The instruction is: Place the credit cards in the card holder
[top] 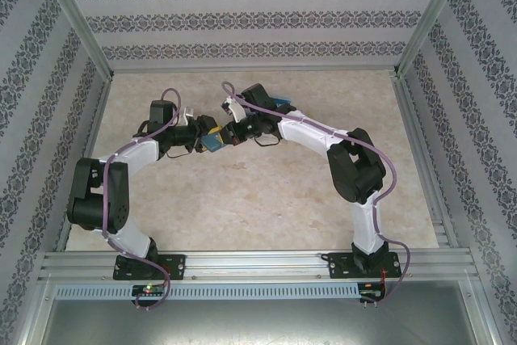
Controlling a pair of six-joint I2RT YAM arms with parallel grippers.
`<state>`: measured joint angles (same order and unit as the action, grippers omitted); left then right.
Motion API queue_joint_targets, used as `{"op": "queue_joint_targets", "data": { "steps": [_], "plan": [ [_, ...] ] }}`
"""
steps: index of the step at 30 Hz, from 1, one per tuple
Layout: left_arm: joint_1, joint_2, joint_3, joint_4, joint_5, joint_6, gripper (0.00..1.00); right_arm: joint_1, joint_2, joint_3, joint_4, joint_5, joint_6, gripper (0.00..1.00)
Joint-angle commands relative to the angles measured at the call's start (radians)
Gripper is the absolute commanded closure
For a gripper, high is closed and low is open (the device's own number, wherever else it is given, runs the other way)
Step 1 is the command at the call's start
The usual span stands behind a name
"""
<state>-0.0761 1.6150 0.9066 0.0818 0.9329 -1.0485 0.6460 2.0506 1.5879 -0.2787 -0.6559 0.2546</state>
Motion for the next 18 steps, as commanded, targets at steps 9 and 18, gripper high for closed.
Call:
{"op": "queue_joint_targets", "data": {
  "steps": [9, 18],
  "plan": [
    [0.04, -0.051, 0.007, 0.023, -0.033, 0.006, 0.53, 0.004, -0.108, -0.11, 0.086, 0.025, -0.043, 1.0],
    [0.043, -0.06, -0.007, 0.036, -0.032, 0.006, 0.96, 0.004, -0.089, -0.08, 0.082, -0.005, -0.027, 1.0]
  ]
}}
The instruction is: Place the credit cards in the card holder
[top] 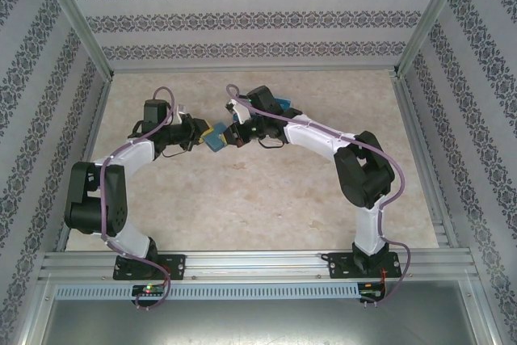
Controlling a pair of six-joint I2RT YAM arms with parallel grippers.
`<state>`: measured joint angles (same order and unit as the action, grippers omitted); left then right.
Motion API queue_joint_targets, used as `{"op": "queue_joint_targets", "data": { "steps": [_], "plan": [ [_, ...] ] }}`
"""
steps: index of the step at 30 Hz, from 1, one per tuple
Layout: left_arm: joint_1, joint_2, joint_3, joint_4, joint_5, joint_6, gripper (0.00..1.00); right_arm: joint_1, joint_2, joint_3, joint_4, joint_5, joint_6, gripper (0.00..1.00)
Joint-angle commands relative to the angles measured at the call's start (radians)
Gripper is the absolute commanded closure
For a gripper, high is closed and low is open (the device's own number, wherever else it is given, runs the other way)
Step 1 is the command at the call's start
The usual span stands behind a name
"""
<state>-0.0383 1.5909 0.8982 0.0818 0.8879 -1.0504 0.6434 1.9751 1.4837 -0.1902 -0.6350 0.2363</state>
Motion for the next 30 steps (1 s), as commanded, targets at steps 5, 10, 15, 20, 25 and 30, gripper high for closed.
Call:
{"op": "queue_joint_targets", "data": {
  "steps": [5, 10, 15, 20, 25, 30],
  "plan": [
    [0.005, -0.052, 0.025, -0.016, 0.008, 0.064, 1.0, -0.009, 0.051, 0.151, -0.16, -0.099, -0.005, 0.66],
    [-0.009, -0.048, 0.065, -0.062, 0.024, 0.105, 1.0, -0.008, 0.127, 0.303, -0.374, -0.1, -0.071, 0.63],
    [-0.02, -0.034, 0.086, -0.054, 0.038, 0.101, 1.0, 0.004, 0.185, 0.374, -0.456, -0.1, -0.105, 0.63],
    [-0.027, -0.023, 0.089, -0.023, 0.048, 0.075, 1.0, 0.027, 0.239, 0.446, -0.522, -0.051, -0.137, 0.63],
    [-0.029, -0.014, 0.09, -0.001, 0.048, 0.059, 1.0, 0.045, 0.268, 0.48, -0.542, -0.091, -0.153, 0.66],
    [-0.029, -0.005, 0.113, 0.012, 0.035, 0.049, 1.0, 0.066, 0.288, 0.481, -0.588, -0.087, -0.187, 0.79]
  ]
}}
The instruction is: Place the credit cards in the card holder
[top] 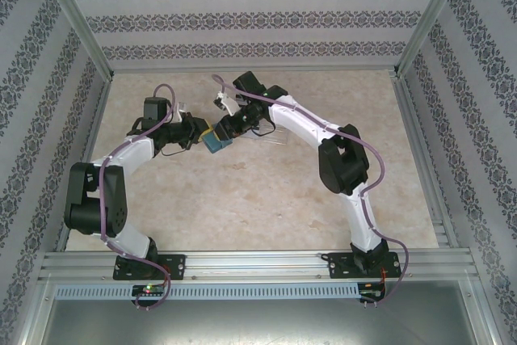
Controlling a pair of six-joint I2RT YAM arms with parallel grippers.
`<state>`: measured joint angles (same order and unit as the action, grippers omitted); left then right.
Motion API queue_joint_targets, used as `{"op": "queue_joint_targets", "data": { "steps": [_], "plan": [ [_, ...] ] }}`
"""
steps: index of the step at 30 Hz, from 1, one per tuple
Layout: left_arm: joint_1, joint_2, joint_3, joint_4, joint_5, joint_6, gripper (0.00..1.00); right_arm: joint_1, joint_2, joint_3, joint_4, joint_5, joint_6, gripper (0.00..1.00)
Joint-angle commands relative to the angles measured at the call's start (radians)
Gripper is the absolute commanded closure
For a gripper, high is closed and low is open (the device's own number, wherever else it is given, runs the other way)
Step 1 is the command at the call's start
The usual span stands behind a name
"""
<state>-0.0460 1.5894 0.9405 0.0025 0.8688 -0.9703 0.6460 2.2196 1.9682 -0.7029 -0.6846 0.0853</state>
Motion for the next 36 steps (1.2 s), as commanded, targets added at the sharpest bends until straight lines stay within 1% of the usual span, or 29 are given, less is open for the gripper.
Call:
{"op": "queue_joint_targets", "data": {
  "steps": [1, 3, 6, 8, 11, 15, 18, 20, 21, 23, 24, 26, 27, 28, 30, 33, 36],
  "plan": [
    [-0.022, -0.002, 0.075, 0.096, 0.053, -0.035, 1.0, 0.067, 0.042, -0.011, -0.07, -0.03, -0.034, 0.83],
    [-0.022, 0.005, 0.083, 0.106, 0.055, -0.044, 1.0, 0.068, 0.033, -0.035, -0.05, -0.002, -0.024, 0.91],
    [-0.022, 0.009, 0.09, 0.102, 0.055, -0.043, 1.0, 0.066, 0.022, -0.051, -0.031, 0.053, -0.009, 1.0],
    [-0.021, 0.013, 0.091, 0.095, 0.051, -0.038, 1.0, 0.063, 0.006, -0.073, -0.006, 0.083, 0.004, 1.0],
    [-0.013, 0.023, 0.091, 0.062, 0.038, -0.018, 1.0, 0.052, -0.053, -0.153, 0.082, 0.105, 0.032, 1.0],
    [0.027, 0.042, 0.06, 0.038, 0.011, 0.007, 1.0, 0.035, -0.175, -0.323, 0.26, 0.132, 0.07, 1.0],
    [0.059, 0.064, 0.024, 0.067, 0.01, -0.013, 1.0, 0.028, -0.268, -0.46, 0.414, 0.123, 0.097, 1.0],
    [0.063, 0.076, 0.016, 0.088, 0.02, -0.021, 1.0, 0.03, -0.307, -0.518, 0.477, 0.136, 0.116, 1.0],
    [0.063, 0.079, 0.017, 0.089, 0.019, -0.021, 1.0, 0.027, -0.295, -0.511, 0.467, 0.129, 0.122, 1.0],
    [0.057, 0.076, 0.016, 0.109, 0.031, -0.03, 1.0, 0.011, -0.232, -0.444, 0.405, 0.071, 0.132, 1.0],
    [0.052, 0.069, 0.018, 0.1, 0.033, -0.023, 1.0, 0.001, -0.211, -0.441, 0.426, 0.043, 0.161, 0.93],
    [0.045, 0.055, 0.045, 0.025, 0.032, 0.038, 1.0, -0.014, -0.174, -0.402, 0.415, -0.022, 0.202, 0.7],
    [0.039, 0.048, 0.066, -0.033, 0.03, 0.088, 1.0, -0.016, -0.157, -0.36, 0.372, -0.036, 0.201, 0.65],
    [0.032, 0.042, 0.083, -0.089, 0.021, 0.132, 1.0, -0.014, -0.144, -0.315, 0.329, -0.028, 0.184, 0.62],
    [0.02, 0.031, 0.123, -0.186, -0.008, 0.206, 1.0, -0.006, -0.107, -0.208, 0.185, -0.006, 0.141, 0.59],
    [0.01, 0.035, 0.152, -0.21, 0.012, 0.23, 1.0, -0.004, -0.048, -0.102, 0.059, -0.008, 0.106, 0.58],
    [-0.007, 0.048, 0.187, -0.244, 0.031, 0.263, 1.0, -0.003, -0.017, -0.053, -0.008, -0.003, 0.069, 0.57]
  ]
}}
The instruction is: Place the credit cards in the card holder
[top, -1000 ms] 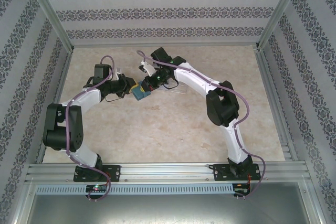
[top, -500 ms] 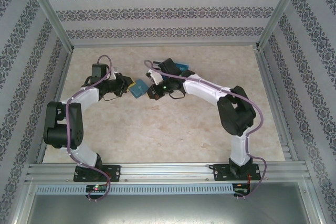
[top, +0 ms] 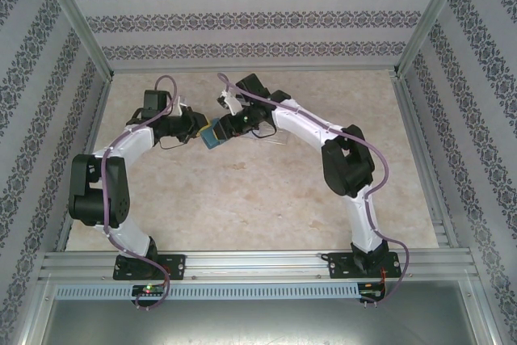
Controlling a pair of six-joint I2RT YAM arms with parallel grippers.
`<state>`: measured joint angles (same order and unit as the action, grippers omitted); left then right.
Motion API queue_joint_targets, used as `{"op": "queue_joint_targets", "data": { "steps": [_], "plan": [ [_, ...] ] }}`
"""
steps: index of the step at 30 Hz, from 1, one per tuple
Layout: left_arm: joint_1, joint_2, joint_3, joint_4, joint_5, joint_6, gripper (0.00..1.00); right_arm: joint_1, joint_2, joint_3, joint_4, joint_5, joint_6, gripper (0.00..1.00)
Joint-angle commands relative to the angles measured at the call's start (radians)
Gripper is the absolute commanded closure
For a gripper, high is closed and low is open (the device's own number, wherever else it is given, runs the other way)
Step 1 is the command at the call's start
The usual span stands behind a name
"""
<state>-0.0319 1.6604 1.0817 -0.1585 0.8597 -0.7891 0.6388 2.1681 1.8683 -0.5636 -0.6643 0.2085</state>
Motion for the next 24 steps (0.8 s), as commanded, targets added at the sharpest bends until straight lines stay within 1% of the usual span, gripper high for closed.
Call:
{"op": "queue_joint_targets", "data": {
  "steps": [1, 4, 8, 10, 11, 15, 18, 20, 24],
  "plan": [
    [-0.025, -0.017, 0.058, -0.098, 0.046, 0.094, 1.0, 0.005, 0.037, 0.051, -0.155, -0.025, -0.06, 0.57],
    [-0.037, -0.004, 0.08, -0.116, 0.053, 0.106, 1.0, 0.022, 0.046, 0.072, -0.188, -0.021, -0.074, 0.58],
    [-0.042, 0.004, 0.079, -0.044, 0.079, 0.05, 1.0, 0.051, 0.087, 0.123, -0.232, 0.01, -0.089, 0.59],
    [-0.054, 0.008, 0.085, -0.036, 0.086, 0.041, 1.0, 0.055, 0.107, 0.137, -0.228, 0.002, -0.084, 0.61],
    [-0.06, 0.01, 0.087, -0.033, 0.094, 0.038, 1.0, 0.054, 0.115, 0.139, -0.217, -0.006, -0.079, 0.63],
    [-0.076, 0.009, 0.058, 0.04, 0.131, -0.019, 1.0, 0.053, 0.13, 0.154, -0.184, -0.01, -0.075, 0.77],
    [-0.08, 0.003, 0.033, 0.097, 0.149, -0.063, 1.0, 0.053, 0.124, 0.15, -0.157, 0.004, -0.068, 0.91],
    [-0.08, -0.002, 0.027, 0.1, 0.147, -0.068, 1.0, 0.053, 0.112, 0.132, -0.134, 0.031, -0.061, 0.99],
    [-0.08, 0.005, 0.029, 0.082, 0.135, -0.061, 1.0, 0.053, 0.069, 0.061, -0.073, 0.095, -0.046, 1.0]
  ]
}}
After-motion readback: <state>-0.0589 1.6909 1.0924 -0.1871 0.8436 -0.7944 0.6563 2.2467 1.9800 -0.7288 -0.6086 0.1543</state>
